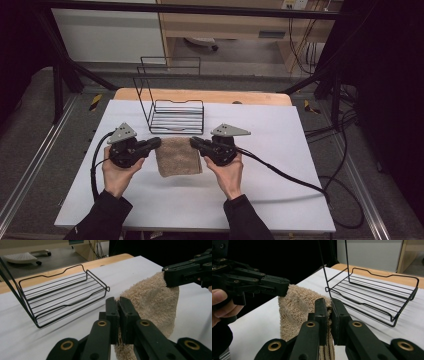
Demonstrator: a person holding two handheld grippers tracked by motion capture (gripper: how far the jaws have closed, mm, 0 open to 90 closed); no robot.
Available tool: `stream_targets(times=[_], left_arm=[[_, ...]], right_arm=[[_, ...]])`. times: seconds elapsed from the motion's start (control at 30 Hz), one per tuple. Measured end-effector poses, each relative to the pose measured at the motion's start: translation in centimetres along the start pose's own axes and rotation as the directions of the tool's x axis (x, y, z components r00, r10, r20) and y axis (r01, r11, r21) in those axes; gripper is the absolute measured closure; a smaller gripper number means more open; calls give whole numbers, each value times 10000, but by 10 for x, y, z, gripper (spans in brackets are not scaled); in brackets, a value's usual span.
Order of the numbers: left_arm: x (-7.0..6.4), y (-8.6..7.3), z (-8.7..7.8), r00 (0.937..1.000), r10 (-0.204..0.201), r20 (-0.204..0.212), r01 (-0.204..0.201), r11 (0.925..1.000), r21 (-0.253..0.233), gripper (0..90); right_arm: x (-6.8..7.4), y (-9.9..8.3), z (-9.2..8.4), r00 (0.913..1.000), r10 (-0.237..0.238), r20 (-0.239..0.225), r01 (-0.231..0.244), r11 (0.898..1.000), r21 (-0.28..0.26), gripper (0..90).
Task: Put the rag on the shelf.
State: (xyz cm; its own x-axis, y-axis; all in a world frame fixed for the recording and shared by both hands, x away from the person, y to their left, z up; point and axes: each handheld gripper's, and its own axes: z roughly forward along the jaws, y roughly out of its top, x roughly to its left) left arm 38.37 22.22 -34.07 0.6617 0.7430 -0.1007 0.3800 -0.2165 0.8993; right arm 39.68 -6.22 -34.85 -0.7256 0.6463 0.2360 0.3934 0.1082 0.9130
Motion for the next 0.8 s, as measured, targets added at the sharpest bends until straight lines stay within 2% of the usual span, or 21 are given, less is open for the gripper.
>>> stream_targets(times=[0.37, 0.8], left_arm=[[2, 16, -4, 9998, 145, -130, -150, 9993, -333, 859], [5, 28, -5, 9997, 93, -243, -109, 9978, -661, 859]], right_arm=[[4, 14, -4, 9996, -253, 155, 259, 9990, -368, 847], [6, 29, -6, 9986, -431, 299, 453, 9960, -764, 848]])
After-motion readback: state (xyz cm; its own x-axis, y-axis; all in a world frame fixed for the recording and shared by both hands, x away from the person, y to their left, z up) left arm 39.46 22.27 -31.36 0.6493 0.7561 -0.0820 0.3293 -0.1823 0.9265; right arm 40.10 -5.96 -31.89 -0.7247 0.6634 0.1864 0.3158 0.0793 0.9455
